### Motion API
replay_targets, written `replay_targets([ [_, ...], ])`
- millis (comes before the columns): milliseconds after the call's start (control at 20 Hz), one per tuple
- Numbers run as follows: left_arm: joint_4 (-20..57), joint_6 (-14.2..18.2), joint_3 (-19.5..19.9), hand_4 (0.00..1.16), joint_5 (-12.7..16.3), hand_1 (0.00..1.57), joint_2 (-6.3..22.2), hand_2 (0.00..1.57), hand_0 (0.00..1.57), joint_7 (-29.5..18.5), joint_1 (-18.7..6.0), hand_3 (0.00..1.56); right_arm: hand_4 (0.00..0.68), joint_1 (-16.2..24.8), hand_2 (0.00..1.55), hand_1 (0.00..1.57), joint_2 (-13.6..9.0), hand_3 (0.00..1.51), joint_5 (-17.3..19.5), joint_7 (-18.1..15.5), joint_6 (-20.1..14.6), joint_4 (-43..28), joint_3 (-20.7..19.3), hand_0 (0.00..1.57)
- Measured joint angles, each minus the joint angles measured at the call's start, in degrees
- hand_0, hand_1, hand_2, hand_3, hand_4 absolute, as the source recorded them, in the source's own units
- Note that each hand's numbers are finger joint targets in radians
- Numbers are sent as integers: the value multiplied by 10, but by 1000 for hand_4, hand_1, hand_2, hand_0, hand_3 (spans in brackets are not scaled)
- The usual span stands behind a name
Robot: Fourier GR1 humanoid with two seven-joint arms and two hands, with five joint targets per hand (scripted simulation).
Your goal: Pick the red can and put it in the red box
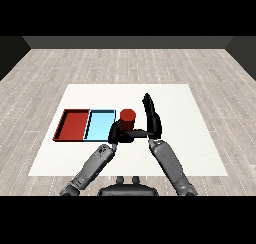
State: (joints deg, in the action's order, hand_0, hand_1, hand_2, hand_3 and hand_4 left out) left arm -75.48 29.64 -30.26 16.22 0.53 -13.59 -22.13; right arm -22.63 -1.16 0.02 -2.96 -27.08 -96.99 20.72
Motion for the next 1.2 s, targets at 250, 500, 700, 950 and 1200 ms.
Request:
replay_targets([
  [250,-23,-11,25,1151,-17,1571,19,1571,1571,13,15,1469,0,54,0,0,-29,0,-25,-6,32,-79,-37,0],
  [500,-31,-19,70,1140,-26,1571,48,1569,1571,40,-2,1458,0,138,0,0,-67,0,-48,-34,65,-136,-74,0],
  [700,-39,-25,102,1121,-36,1571,91,1571,1571,55,1,1464,0,210,0,0,-93,0,-74,-59,88,-153,-118,0],
  [950,-12,-38,162,1128,-39,1571,160,1568,1571,94,-10,1476,0,250,0,0,-99,0,-85,-90,103,-138,-145,0],
  [1200,59,-54,211,1137,-55,1571,232,1562,1571,107,-10,1485,0,259,0,0,-105,0,-99,-101,117,-120,-168,0],
])
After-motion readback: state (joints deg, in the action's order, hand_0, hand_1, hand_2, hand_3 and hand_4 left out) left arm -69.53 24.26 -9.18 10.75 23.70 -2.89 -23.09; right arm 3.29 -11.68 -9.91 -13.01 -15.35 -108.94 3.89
